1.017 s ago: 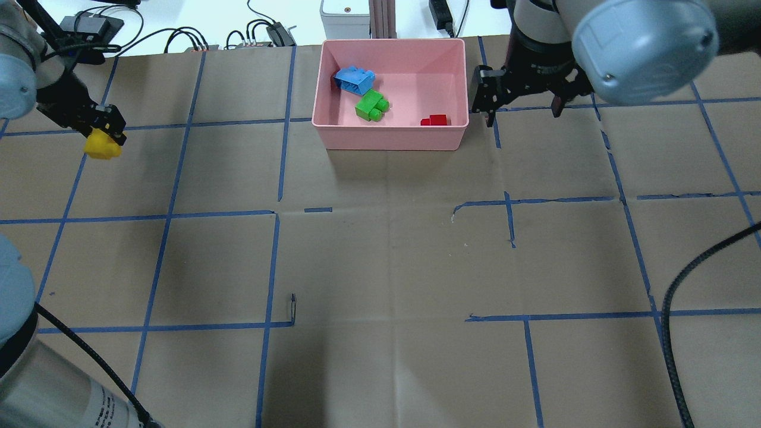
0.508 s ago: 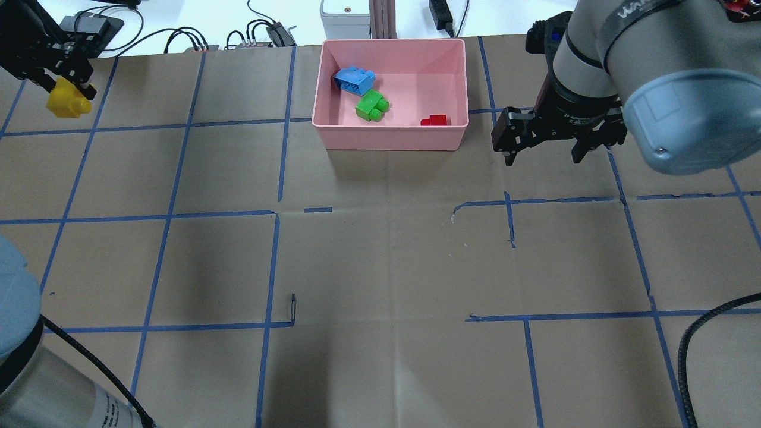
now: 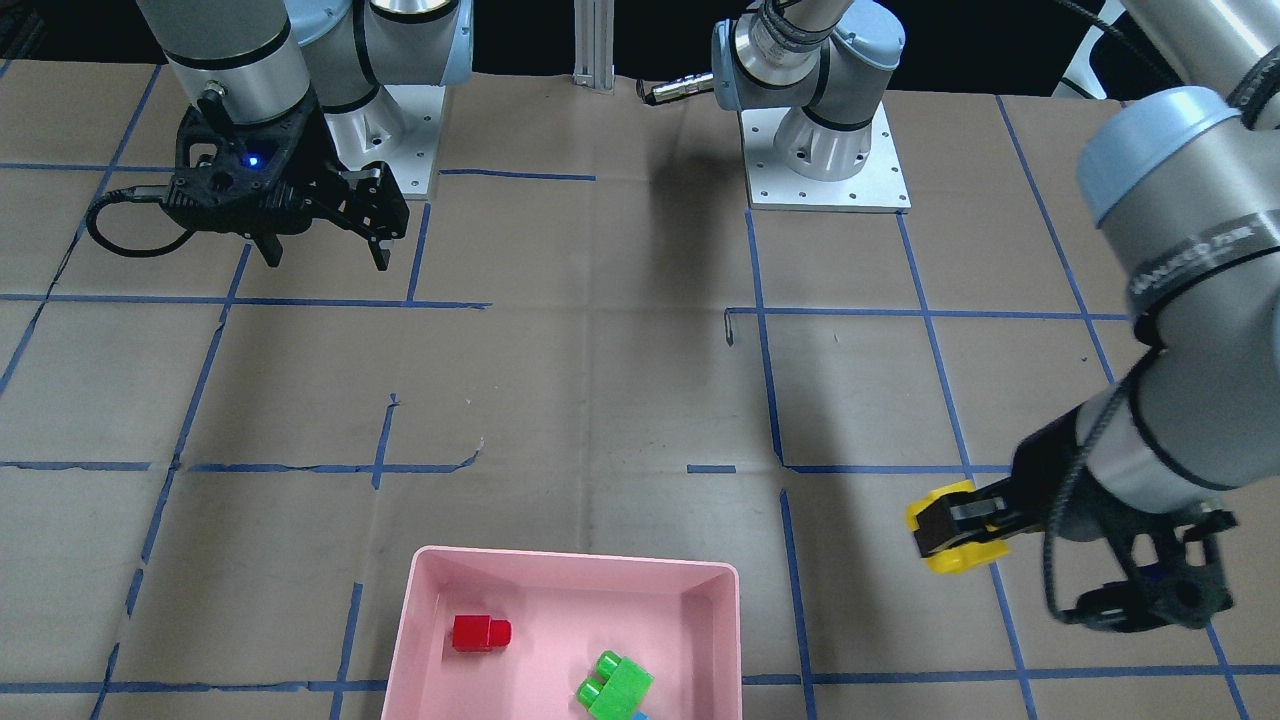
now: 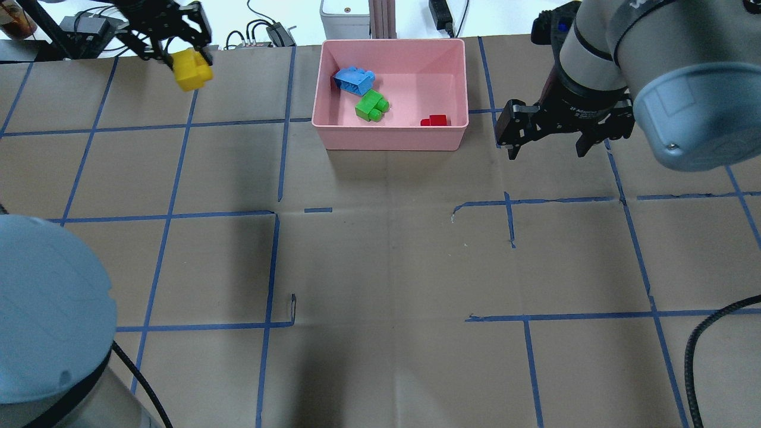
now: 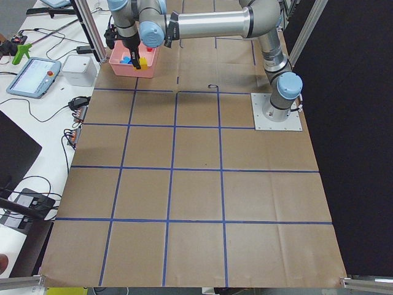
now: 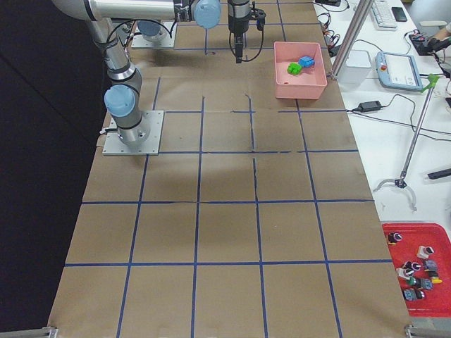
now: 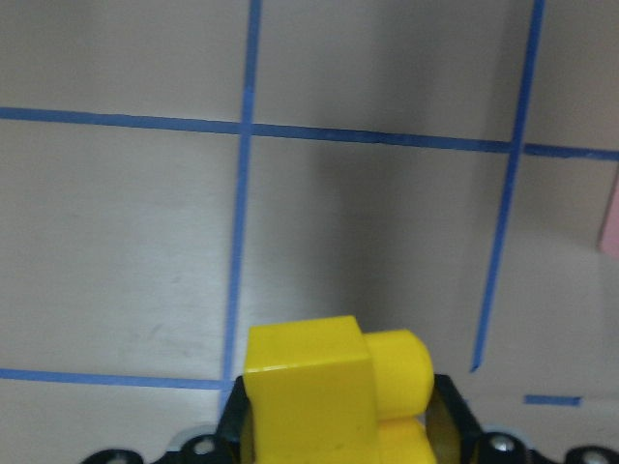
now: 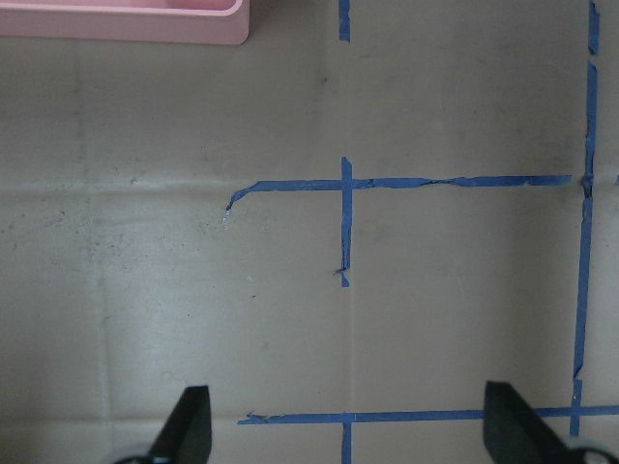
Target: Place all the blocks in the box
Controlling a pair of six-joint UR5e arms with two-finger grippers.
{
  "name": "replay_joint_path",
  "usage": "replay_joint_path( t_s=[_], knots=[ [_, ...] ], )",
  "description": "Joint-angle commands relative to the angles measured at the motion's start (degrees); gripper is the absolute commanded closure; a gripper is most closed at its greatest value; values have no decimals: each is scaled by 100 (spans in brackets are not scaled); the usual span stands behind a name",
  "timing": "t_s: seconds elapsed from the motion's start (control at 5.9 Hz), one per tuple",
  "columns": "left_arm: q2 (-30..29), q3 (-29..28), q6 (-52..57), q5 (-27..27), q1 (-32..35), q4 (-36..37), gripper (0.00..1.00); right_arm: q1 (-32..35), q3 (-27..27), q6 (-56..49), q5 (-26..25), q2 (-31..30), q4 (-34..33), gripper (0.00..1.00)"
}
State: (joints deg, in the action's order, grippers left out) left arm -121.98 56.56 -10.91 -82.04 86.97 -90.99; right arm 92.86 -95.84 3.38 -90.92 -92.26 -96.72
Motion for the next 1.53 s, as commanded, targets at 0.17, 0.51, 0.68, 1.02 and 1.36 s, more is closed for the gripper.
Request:
replay_joint_path(
  t_s=[0.17, 0.51, 0.68, 1.02, 1.36],
  knots=[
    [-1595, -1250, -1993, 83, 1303, 1139, 71, 4, 57, -39, -22, 32, 12, 0],
    [-2136, -1236, -1907, -448, 1331, 1863, 56, -13, 48, -66, -22, 41, 21, 0],
    [-2172, -1192, -1906, -714, 1340, 1883, 20, -13, 57, -66, -31, 41, 12, 0],
    [-1989, -1157, -1880, -629, 1340, 1779, 0, -13, 57, -66, -22, 24, 12, 0],
    [-1298, -1034, -1880, -629, 1331, 948, 0, -13, 57, -66, -22, 23, 4, 0]
  ],
)
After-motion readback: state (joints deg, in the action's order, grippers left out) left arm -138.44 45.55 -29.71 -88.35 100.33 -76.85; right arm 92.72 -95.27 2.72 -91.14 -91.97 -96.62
